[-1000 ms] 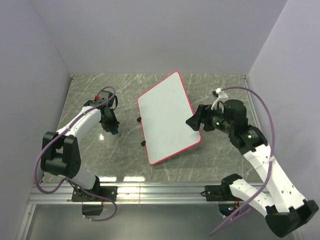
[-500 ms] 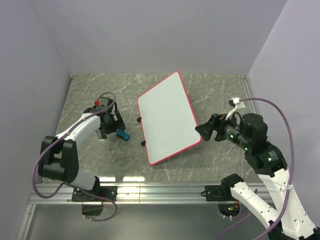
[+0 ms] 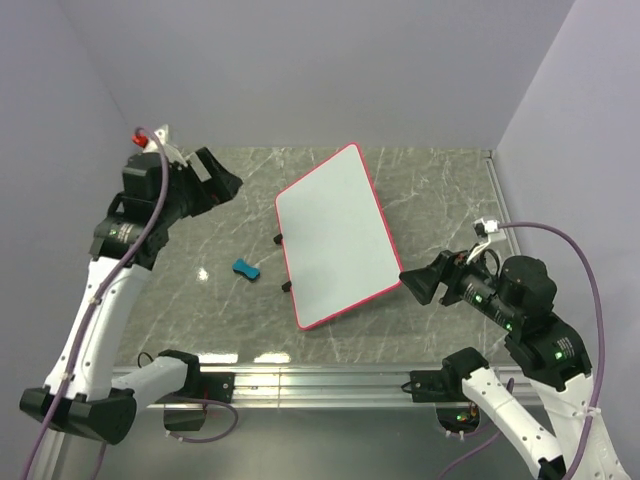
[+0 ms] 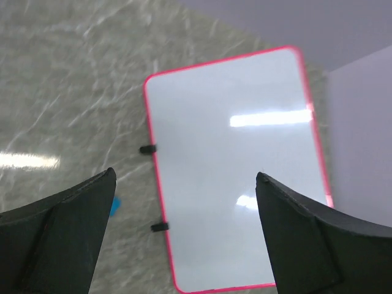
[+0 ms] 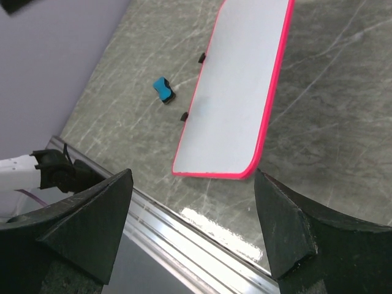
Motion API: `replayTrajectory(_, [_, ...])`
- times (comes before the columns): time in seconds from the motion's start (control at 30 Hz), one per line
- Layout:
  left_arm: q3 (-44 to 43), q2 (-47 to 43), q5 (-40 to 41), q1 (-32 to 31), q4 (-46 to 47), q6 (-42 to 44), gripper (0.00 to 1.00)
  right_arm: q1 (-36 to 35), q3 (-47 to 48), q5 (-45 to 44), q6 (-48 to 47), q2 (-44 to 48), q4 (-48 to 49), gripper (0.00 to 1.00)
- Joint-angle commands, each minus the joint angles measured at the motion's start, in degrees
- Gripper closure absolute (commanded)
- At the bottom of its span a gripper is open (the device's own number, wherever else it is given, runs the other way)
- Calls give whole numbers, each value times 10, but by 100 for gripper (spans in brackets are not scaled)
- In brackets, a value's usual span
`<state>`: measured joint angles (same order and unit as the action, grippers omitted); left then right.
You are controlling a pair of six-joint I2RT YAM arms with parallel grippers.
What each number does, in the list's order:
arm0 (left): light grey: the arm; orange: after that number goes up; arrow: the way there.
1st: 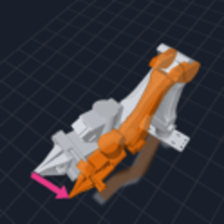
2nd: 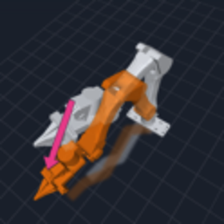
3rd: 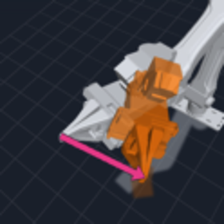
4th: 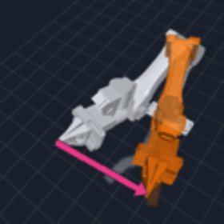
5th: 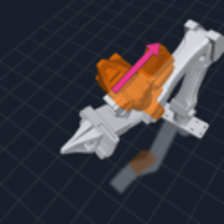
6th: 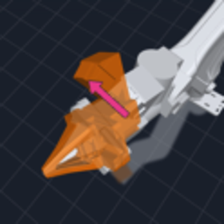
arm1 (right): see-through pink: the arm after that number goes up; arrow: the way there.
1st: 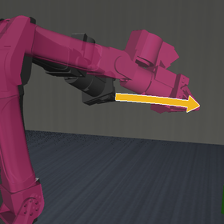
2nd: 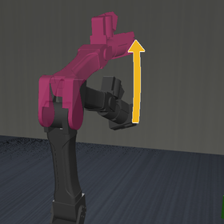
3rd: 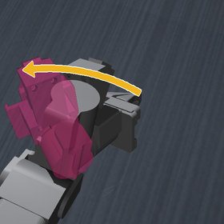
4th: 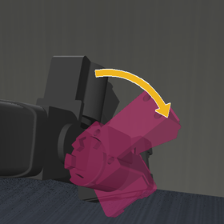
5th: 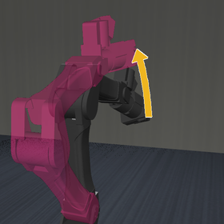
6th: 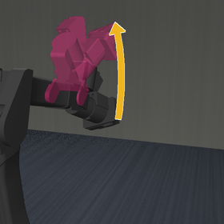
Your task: Erase the whiteboard
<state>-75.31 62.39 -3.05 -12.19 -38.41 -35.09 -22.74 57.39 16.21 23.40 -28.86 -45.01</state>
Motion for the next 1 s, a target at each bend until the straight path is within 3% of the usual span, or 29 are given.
replayTrajectory(0.0, [-60, -3, -41, -1, -19, 17, 1, -2, -11, 11, 5, 11, -19, 14])
replayTrajectory(0.33, [-214, 19, -41, 0, -49, 13, 1, -1, -35, 11, 22, 68, -59, 14])
replayTrajectory(0.63, [-229, 17, -62, -1, 33, 5, 1, -1, -30, -16, 27, 108, -111, 14])
replayTrajectory(0.97, [-285, 74, -8, 0, 70, 14, 1, -2, -14, -52, 14, 140, -166, 13])
